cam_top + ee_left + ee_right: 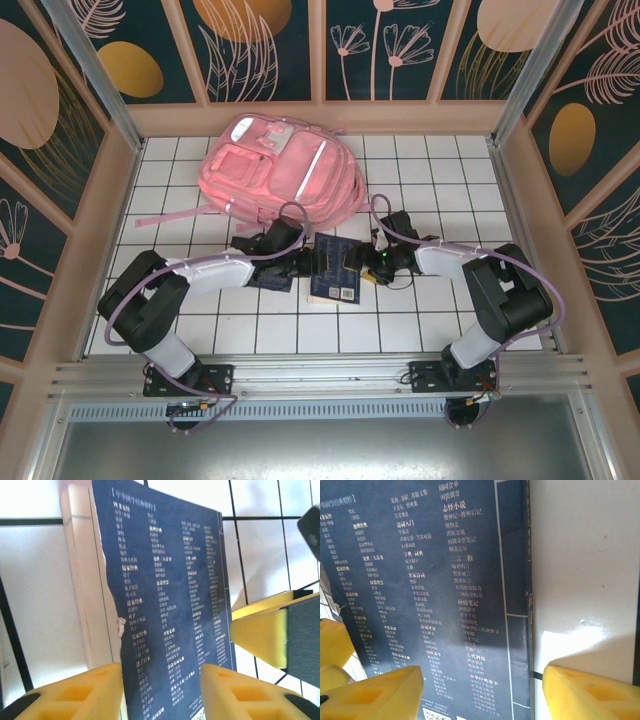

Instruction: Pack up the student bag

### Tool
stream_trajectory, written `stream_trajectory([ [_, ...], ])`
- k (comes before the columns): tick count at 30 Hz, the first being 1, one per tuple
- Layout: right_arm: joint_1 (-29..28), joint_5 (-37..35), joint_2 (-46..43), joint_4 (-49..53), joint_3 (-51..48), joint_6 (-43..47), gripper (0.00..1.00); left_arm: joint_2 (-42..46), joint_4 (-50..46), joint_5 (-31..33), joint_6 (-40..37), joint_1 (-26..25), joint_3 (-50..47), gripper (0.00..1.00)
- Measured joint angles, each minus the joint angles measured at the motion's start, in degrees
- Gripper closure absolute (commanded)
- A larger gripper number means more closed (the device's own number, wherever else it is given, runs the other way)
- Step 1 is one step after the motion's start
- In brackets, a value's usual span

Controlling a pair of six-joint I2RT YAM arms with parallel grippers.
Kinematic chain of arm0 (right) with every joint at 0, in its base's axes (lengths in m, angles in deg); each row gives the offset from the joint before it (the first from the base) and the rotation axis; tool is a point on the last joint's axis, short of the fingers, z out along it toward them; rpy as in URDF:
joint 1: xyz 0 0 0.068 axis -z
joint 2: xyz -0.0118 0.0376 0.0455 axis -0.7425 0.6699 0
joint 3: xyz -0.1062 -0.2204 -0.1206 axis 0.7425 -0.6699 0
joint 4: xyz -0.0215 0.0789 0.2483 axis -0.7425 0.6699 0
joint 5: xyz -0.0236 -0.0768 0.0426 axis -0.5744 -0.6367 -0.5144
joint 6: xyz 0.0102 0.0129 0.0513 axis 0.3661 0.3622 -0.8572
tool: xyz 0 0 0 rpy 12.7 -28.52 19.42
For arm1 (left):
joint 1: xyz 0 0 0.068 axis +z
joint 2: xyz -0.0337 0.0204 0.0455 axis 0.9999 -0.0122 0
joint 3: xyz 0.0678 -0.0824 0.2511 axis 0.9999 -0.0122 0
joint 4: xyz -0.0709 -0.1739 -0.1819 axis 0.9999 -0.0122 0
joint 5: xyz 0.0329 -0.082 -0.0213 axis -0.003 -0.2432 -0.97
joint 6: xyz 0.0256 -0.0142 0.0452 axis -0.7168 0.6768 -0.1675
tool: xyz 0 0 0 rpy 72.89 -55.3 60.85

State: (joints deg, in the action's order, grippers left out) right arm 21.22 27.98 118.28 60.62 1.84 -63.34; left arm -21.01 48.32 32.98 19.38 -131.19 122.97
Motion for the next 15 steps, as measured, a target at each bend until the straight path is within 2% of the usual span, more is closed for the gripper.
stream_trajectory([
  [6, -0.1, 0.0, 0.0, 0.0, 0.0, 0.3, 0.34, -0.8, -2.7, 2.1, -0.6, 0.0, 0.9, 0.55],
  [10, -0.2, -0.6, 0.0, 0.2, 0.1, 0.6, 0.43, -4.2, -3.5, 2.2, -0.5, 0.0, 1.0, 0.59],
  [15, -0.5, -1.6, 0.6, 0.2, 0.2, 0.6, 0.52, -6.5, -2.5, 1.4, -0.2, 0.5, 1.1, 0.71],
])
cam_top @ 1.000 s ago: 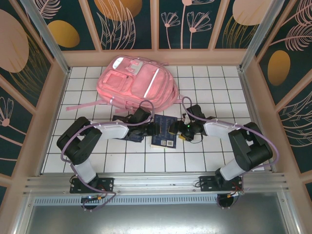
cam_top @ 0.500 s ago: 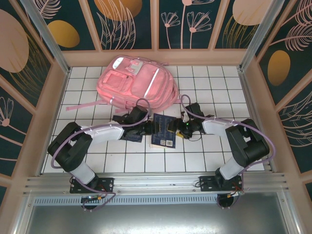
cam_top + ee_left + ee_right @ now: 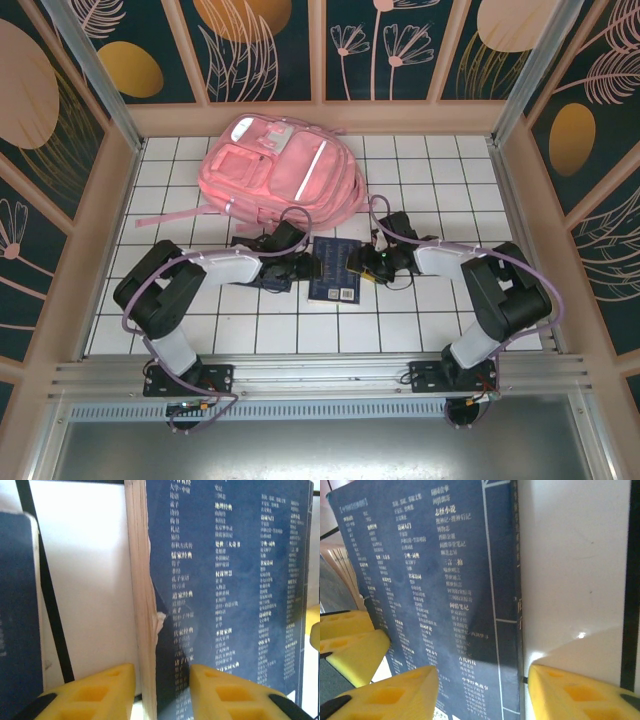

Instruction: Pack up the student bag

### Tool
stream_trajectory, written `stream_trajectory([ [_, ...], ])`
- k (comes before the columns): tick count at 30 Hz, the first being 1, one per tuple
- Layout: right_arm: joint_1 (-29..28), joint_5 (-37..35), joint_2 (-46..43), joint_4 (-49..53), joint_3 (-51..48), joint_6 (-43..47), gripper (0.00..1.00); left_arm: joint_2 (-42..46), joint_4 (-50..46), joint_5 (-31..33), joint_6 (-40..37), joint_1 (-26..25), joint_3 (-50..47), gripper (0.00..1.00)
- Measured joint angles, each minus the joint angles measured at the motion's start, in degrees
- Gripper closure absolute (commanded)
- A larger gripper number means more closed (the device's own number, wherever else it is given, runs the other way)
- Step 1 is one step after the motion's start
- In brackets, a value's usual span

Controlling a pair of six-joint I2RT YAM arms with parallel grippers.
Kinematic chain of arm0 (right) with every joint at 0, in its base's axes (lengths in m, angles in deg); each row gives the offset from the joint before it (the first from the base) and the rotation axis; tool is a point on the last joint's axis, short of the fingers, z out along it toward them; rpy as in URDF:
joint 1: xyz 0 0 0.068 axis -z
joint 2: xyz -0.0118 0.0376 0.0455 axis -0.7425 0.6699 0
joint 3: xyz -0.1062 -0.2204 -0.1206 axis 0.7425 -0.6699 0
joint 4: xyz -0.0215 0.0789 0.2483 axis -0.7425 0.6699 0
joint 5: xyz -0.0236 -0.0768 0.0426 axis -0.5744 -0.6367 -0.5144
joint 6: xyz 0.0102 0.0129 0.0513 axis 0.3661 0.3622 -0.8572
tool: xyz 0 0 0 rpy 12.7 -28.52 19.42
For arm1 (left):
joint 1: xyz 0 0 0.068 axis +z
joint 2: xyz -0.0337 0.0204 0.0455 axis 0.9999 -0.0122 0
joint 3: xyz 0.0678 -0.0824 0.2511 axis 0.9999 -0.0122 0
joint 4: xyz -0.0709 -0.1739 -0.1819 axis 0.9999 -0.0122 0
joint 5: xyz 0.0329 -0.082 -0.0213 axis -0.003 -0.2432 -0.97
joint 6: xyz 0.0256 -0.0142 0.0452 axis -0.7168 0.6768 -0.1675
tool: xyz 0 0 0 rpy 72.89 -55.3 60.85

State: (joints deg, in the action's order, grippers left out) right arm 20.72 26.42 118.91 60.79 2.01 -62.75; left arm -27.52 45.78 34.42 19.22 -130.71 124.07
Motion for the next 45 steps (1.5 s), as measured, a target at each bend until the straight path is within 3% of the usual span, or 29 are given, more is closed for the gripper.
stream_trajectory([
  [9, -0.3, 0.1, 1.6, 0.5, 1.2, -1.3, 0.53, -0.7, 1.4, -0.9, 1.0, 1.0, -0.1, 0.86],
  [26, -0.2, 4.1, -8.7, -11.9, -9.3, -9.0, 0.57, -1.4, 6.0, -1.4, 1.2, 1.8, -0.9, 0.91],
  [36, -1.6, 8.6, -7.3, -23.6, -9.6, -12.5, 0.60, -2.2, 8.3, -5.7, 1.6, 0.8, -1.3, 0.91],
  [41, -2.1, 6.4, -3.8, -21.0, -8.5, -10.2, 0.68, -1.6, 8.3, -5.9, 1.8, 0.7, -1.7, 0.88],
  [45, -2.1, 4.6, -3.4, -18.6, -7.9, -8.3, 1.00, -0.5, 7.3, -5.9, 2.1, 0.5, -2.5, 0.80],
])
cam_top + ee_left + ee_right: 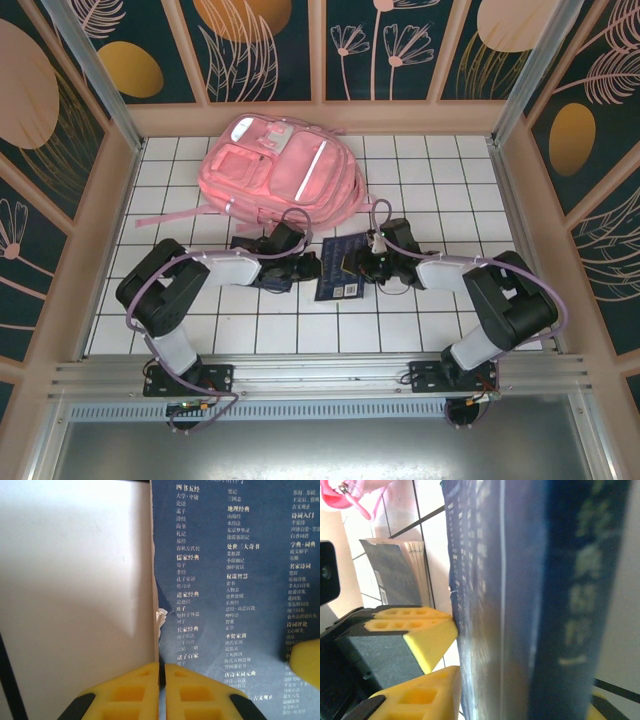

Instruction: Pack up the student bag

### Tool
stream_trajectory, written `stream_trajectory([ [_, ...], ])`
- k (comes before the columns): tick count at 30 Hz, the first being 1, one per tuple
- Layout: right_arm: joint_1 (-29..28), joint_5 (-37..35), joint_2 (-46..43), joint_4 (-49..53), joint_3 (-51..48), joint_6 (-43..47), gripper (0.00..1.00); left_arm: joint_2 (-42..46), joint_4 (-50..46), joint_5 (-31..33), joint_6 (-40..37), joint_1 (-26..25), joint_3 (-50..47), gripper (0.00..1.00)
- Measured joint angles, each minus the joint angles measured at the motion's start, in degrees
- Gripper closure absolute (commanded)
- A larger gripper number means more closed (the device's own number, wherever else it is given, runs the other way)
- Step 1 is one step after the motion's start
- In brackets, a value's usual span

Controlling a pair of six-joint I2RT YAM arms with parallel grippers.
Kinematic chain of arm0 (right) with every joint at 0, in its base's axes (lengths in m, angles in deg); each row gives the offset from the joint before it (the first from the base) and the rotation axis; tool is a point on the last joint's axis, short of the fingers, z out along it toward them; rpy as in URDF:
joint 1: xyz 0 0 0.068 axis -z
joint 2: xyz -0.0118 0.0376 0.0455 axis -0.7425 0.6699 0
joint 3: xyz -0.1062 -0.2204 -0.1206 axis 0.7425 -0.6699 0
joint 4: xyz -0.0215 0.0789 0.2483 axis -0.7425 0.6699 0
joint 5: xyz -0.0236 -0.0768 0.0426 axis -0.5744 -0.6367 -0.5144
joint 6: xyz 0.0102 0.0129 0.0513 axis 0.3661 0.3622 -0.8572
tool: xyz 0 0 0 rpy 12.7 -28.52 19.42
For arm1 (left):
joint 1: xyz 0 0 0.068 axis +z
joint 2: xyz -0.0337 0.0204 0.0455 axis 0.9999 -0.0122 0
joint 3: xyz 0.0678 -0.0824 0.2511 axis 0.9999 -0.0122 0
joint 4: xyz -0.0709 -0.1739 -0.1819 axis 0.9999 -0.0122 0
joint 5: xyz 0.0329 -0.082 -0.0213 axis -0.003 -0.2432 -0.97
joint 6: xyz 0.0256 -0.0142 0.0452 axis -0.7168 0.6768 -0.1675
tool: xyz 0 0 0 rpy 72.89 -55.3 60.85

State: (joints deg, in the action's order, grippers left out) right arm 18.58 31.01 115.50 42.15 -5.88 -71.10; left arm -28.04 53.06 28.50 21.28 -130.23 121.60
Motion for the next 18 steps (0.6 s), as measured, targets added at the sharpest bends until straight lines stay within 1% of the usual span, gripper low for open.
stream_trajectory([
  [2, 0.0, -0.5, -0.2, 0.7, 0.3, 1.3, 1.00, 0.5, -0.4, 0.0, 0.2, 0.1, -0.2, 0.71],
  [3, 0.0, -0.7, -0.7, 1.5, 0.6, 2.1, 1.00, 1.9, -1.3, -0.2, 0.6, 0.3, -0.8, 0.63],
  [5, 0.0, -1.3, -3.1, 3.6, 1.0, 4.2, 1.00, 5.7, -3.5, -0.9, 0.5, 1.0, -1.7, 0.52],
  [10, 0.1, -1.5, -14.7, 8.2, 3.6, 10.3, 1.00, 18.2, -5.7, -3.1, -0.9, 5.4, -1.8, 0.23],
  [11, 0.1, -1.0, -17.1, 8.3, 4.5, 11.5, 1.00, 20.7, -5.8, -3.7, -1.4, 6.4, -1.7, 0.18],
  [12, 0.0, -0.4, -19.0, 8.2, 5.2, 12.3, 1.00, 23.1, -5.9, -4.3, -2.0, 7.1, -1.5, 0.16],
  [14, 0.0, 2.0, -23.6, 7.7, 6.5, 14.3, 1.00, 27.0, -6.1, -5.7, -3.5, 7.5, -0.5, 0.15],
  [18, -0.6, 7.5, -28.8, 6.9, 8.7, 17.0, 1.00, 31.5, -6.4, -8.8, -6.8, 7.4, 2.4, 0.17],
])
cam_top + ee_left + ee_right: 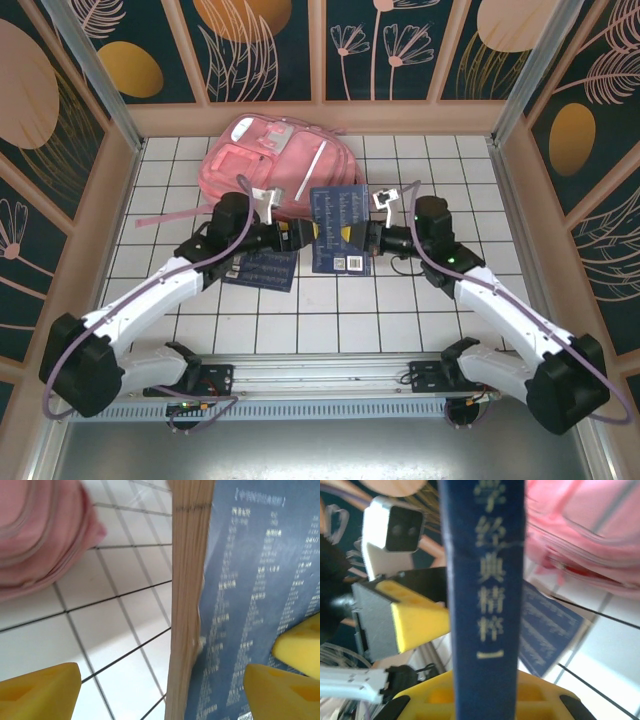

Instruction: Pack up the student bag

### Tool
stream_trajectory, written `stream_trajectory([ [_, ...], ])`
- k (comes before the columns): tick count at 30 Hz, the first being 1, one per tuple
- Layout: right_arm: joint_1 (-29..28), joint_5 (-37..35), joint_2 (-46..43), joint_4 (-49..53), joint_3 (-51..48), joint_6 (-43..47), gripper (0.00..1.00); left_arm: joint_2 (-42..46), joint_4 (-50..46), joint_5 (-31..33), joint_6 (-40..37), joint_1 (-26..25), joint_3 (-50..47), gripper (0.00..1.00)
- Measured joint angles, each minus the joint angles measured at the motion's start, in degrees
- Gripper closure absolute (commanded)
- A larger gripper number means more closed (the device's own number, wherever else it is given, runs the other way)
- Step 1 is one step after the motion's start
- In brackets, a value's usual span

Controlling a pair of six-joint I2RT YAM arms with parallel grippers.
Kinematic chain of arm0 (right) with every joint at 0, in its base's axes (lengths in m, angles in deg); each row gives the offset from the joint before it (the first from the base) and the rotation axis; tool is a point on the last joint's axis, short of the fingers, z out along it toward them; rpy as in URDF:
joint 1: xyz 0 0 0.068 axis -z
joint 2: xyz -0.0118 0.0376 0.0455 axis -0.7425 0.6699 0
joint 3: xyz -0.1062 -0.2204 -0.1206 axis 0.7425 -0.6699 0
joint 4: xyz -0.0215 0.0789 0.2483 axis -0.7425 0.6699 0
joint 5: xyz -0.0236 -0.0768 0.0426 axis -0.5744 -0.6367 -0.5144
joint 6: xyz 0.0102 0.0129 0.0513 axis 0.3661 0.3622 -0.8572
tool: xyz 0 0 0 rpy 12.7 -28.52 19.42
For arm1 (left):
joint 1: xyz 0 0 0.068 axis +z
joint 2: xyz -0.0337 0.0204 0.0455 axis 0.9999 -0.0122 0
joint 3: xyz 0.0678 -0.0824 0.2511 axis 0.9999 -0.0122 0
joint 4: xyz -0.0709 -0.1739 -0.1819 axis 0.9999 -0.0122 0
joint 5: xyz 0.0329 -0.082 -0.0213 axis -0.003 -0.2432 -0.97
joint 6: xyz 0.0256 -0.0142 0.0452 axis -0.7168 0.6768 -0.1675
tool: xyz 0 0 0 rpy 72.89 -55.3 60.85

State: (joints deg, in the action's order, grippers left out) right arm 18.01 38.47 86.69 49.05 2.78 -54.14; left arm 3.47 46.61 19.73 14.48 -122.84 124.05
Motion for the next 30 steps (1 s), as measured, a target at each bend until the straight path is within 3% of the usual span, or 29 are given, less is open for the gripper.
stream_trajectory([
  [4, -0.8, 5.6, -2.7, -0.9, 1.0, 1.7, 1.00, 2.4, 0.8, -4.5, -1.8, 0.0, 1.3, 0.23],
  [11, -2.6, 12.2, -3.1, 0.0, 2.9, 4.6, 1.00, 7.7, 12.6, -15.5, 0.9, 0.0, -2.3, 0.48],
  [16, -2.9, 13.6, -3.9, -0.1, 2.9, 4.6, 1.00, 9.2, 25.0, -21.1, 6.7, 0.0, -7.3, 0.70],
  [21, -3.3, 14.2, -4.0, -0.2, 2.9, 4.6, 1.00, 9.0, 33.5, -24.5, 11.7, 0.1, -10.8, 1.00],
  [24, -3.3, 14.0, -4.2, -0.3, 2.9, 4.7, 1.00, 8.5, 35.9, -25.4, 12.9, 0.3, -11.2, 1.00],
  [30, -3.6, 8.2, -6.7, -2.4, 1.9, 3.7, 0.52, 8.0, 38.5, -25.0, 14.3, 0.3, -11.3, 1.00],
])
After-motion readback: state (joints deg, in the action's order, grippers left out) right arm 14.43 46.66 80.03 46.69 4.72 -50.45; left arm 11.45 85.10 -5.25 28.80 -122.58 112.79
